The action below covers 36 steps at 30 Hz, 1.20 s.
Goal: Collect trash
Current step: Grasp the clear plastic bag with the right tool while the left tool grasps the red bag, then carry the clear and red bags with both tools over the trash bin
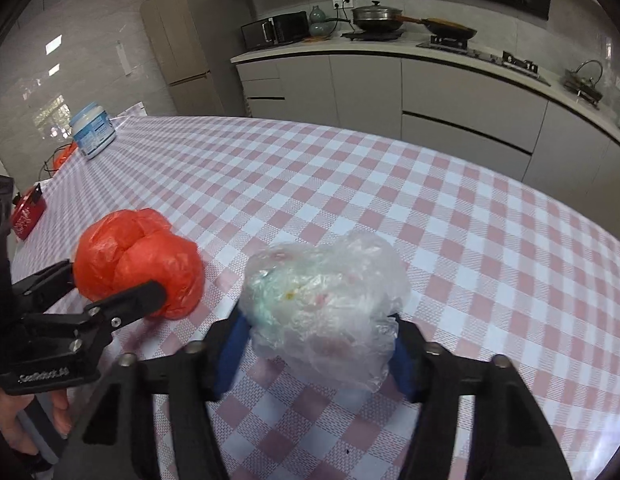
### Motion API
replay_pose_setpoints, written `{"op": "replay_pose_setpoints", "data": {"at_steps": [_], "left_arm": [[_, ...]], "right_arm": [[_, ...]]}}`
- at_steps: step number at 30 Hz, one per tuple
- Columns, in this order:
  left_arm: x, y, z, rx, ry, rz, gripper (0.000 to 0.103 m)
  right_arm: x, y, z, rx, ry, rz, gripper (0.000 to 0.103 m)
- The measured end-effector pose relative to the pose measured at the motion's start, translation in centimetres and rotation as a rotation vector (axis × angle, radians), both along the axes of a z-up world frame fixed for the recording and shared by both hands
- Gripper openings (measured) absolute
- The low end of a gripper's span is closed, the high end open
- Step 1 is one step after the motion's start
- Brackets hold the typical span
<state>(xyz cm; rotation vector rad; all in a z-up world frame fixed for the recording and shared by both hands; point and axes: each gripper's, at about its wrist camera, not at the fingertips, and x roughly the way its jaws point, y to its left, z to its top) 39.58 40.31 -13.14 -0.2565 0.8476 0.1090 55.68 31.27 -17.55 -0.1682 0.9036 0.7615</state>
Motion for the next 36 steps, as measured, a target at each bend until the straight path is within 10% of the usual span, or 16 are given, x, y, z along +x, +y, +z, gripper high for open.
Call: {"op": "replay_pose_setpoints", "data": {"at_steps": [5, 15, 36], "left_arm": [[-0.5, -0.5, 0.6, -0.003, -0.026, -0.019, 0.045], [-3.8, -3.5, 3.5, 0.052, -0.061, -0.062, 0.044], [-18.6, -13.9, 7.4, 0.056, -0.13, -0.25, 0.044]], "right_arm": [[-0.1, -1.0, 0.3, 0.028, -0.003, -0.004, 0.049], [-3.3, -6.6, 3.1, 0.047, -0.047, -0.111, 0.049], [-25.2, -21.3, 8.5, 0.039, -0.123, -0.322, 0.049]]}}
